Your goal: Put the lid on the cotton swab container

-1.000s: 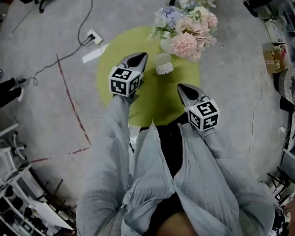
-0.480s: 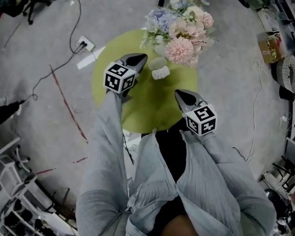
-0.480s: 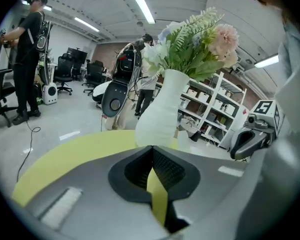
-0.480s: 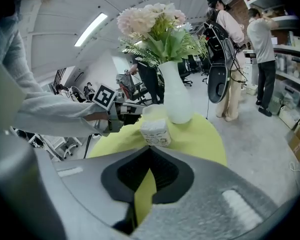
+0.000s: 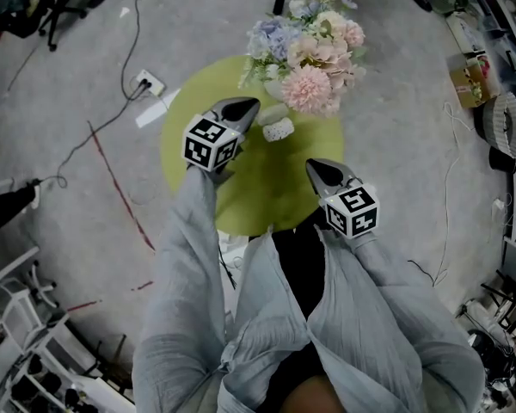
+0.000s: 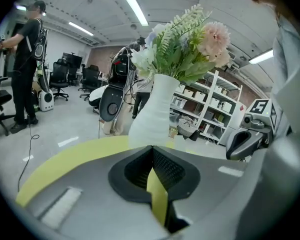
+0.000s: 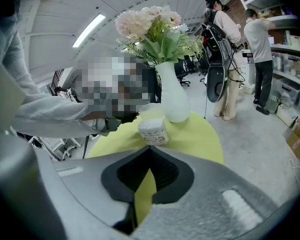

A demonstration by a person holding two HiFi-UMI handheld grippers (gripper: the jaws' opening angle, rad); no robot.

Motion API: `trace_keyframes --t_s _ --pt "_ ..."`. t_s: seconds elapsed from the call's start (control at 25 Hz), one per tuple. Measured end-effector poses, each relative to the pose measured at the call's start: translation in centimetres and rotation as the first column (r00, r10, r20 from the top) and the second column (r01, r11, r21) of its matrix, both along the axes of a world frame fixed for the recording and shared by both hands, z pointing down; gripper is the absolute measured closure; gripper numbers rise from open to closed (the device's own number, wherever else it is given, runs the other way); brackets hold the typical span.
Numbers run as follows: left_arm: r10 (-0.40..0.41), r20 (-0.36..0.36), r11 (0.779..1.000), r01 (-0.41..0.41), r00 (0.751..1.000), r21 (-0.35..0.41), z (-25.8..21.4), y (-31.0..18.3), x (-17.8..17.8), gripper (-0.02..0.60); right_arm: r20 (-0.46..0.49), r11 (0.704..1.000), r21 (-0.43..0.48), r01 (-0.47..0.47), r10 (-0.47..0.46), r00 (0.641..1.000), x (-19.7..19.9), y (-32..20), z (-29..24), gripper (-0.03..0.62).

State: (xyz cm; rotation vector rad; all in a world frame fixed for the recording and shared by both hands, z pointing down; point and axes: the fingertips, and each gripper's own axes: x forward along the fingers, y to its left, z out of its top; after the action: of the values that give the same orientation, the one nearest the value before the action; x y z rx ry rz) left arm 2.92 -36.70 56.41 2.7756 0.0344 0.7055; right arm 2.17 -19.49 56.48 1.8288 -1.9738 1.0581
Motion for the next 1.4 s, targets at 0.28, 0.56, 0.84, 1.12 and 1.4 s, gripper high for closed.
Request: trace_keyframes --t_s 0.28,0.56,0.84,1.12,1.4 --pt "0.026 -0.001 1.0 -0.026 1.0 0.005 -0.8 1.2 0.0 0.565 0.005 1.0 0.008 0.003 -0.003 1.0 -0.4 0.3 -0.2 0.592" --pt "0.047 0.006 0.999 -0.047 0.999 0.023 -1.2 2.3 -0.3 0.565 0.005 1.0 0.004 0.019 -0.019 1.0 -0.7 0.8 0.0 0.592" --pt "0.052 0.013 0.998 -0.053 0.999 0.033 -1.3 4.0 -0.5 0.564 0.01 0.999 0.006 0.039 -0.039 0.999 -0.9 1.7 -0.2 0.592" --pt "0.039 0.018 0.998 -0.04 0.999 0.045 -1.4 5.3 -0.7 0.563 0.01 0.998 0.005 0.061 -0.061 0.998 -0.8 2.7 0.0 0.592" --pt "0.028 0.029 0.998 -0.03 0.999 0.064 -1.5 6.6 -1.0 0.563 0.011 0.997 0.003 0.081 -0.081 0.997 -0.4 3.9 0.0 0.592"
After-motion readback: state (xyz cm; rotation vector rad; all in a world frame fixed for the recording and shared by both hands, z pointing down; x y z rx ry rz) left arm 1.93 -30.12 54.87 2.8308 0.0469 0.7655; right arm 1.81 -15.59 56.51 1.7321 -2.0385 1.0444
